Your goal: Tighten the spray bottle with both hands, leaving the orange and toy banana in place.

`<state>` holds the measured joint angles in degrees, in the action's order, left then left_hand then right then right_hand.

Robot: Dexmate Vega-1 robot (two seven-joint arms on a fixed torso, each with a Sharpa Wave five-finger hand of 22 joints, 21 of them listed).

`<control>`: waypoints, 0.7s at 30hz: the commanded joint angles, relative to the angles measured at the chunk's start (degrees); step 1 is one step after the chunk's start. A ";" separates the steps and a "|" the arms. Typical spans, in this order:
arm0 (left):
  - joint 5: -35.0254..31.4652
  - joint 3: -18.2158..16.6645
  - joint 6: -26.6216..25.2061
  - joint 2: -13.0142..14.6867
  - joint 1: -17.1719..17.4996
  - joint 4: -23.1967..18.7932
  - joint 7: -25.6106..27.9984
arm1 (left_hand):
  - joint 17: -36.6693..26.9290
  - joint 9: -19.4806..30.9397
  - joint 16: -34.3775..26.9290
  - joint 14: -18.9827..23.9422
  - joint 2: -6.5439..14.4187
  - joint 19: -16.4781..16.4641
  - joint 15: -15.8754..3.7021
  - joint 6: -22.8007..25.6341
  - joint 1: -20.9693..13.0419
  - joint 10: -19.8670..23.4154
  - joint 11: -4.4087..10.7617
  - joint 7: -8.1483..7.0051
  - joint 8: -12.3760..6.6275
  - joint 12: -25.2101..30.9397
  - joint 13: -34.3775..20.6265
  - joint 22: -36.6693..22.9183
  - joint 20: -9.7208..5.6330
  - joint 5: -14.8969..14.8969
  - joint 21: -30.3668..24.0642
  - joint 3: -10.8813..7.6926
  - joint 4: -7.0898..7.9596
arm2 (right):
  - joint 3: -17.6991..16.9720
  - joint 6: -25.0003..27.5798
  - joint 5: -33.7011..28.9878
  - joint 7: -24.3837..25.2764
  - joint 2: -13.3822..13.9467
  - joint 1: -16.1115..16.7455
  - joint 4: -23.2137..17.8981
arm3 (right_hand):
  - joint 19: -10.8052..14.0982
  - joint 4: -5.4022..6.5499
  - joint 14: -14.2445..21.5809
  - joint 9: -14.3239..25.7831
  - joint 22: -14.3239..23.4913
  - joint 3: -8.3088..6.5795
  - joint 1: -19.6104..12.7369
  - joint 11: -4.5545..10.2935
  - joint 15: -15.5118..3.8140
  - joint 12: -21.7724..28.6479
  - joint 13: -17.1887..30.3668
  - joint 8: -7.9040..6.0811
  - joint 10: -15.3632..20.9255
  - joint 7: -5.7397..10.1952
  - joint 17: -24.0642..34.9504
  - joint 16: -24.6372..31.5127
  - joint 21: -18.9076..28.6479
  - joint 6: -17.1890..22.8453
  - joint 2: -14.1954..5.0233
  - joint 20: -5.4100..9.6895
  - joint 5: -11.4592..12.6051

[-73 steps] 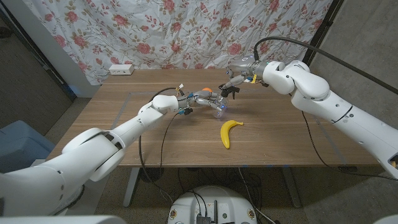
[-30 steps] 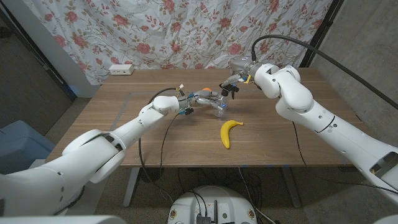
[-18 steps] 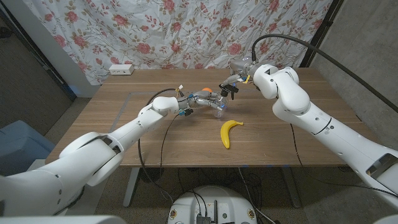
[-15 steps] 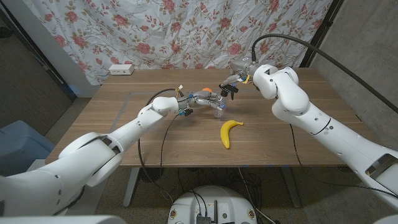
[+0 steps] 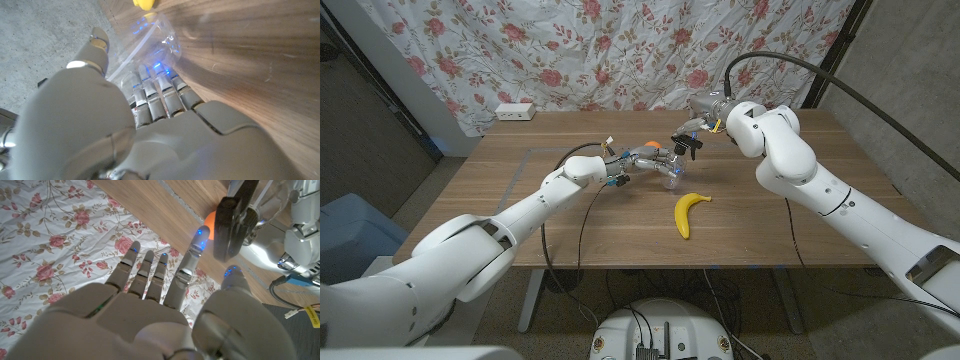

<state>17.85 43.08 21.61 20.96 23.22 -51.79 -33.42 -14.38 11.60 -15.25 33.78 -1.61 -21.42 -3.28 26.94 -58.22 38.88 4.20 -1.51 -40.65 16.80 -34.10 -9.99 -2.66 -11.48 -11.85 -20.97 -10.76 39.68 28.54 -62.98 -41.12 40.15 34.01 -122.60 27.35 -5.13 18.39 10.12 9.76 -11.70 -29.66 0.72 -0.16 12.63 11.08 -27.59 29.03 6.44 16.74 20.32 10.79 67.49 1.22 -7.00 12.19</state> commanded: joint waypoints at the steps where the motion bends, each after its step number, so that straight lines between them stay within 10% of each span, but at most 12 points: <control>1: 0.24 -0.13 -0.40 0.58 0.65 -1.29 -0.02 | -0.13 0.24 0.09 0.52 8.54 -0.51 -7.45 9.68 1.87 5.88 5.67 -1.87 -9.61 0.06 -0.13 -0.25 -1.96 -0.26 0.03 -1.12 0.91 | -0.71 -2.22 2.05 -1.55 1.31 -1.61 -0.85 | -1.05 0.68 -1.00 0.23 0.11 1.06 2.30 -0.60 0.70 -0.65 0.15 1.47 -1.06 -0.74 0.07 -0.58 -0.16 -2.12 0.03 -0.40 0.64; 21: 0.27 -0.53 -2.01 2.49 2.92 -6.09 1.80 | -0.20 0.23 0.07 0.58 8.54 -0.54 -7.44 9.82 1.92 6.14 5.54 -1.89 -9.62 0.01 -0.16 -0.25 -1.90 -0.24 0.03 -1.09 0.91 | -2.86 -9.17 9.42 -3.34 5.89 -3.85 -1.98 | -6.02 1.52 -8.56 1.04 0.00 3.93 6.91 -2.77 5.20 -2.32 0.38 9.27 -10.54 -1.93 0.64 -4.42 -0.48 -16.24 1.37 -3.99 2.65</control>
<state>18.09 42.74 20.60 22.47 25.01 -55.44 -32.63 -14.51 11.60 -15.25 33.78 -1.61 -21.42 -3.28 26.95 -58.22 38.87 4.21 -1.51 -40.65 16.34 -34.13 -9.99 -2.66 -11.46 -11.85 -20.97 -10.76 37.97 22.59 -56.93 -43.72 43.54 31.32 -124.00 21.63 -3.48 10.40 10.81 9.59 -7.98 -22.76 -2.17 4.95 10.36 11.36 -18.90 19.21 4.41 17.18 16.22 10.38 52.47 2.85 -10.64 14.42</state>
